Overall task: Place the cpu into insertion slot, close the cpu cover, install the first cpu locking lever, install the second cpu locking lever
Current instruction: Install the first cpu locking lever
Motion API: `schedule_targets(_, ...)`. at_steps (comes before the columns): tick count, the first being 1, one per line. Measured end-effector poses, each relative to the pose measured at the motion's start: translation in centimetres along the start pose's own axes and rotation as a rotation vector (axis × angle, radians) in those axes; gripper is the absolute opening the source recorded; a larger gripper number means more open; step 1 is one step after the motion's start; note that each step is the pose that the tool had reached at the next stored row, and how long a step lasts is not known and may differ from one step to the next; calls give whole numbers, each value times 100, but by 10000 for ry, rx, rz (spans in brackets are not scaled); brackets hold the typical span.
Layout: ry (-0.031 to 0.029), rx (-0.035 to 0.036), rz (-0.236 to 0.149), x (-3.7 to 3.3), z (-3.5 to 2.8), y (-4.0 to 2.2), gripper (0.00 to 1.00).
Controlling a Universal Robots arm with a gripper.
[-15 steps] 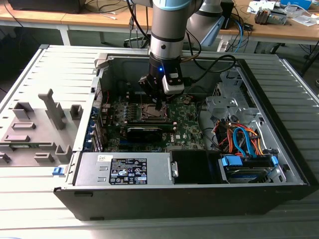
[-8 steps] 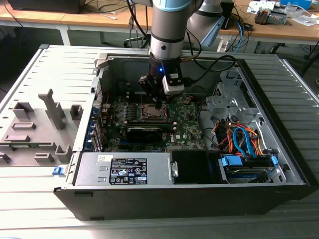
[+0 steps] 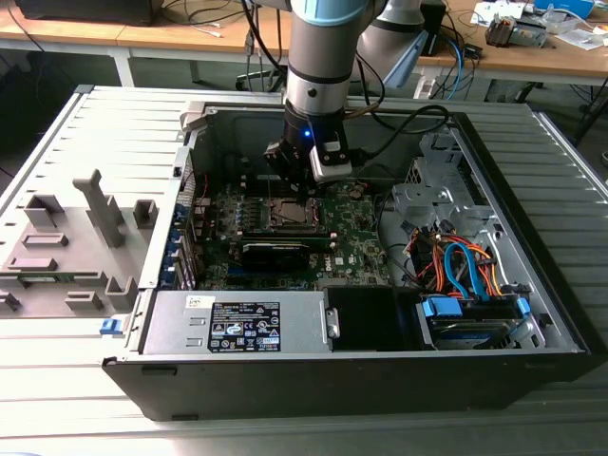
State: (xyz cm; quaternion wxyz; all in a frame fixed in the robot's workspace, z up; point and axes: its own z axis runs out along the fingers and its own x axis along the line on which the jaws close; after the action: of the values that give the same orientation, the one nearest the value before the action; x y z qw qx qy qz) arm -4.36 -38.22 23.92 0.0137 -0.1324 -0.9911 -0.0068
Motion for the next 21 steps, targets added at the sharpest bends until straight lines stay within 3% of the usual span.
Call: schedule_targets(21, 5, 4, -354, 0, 0, 0, 11)
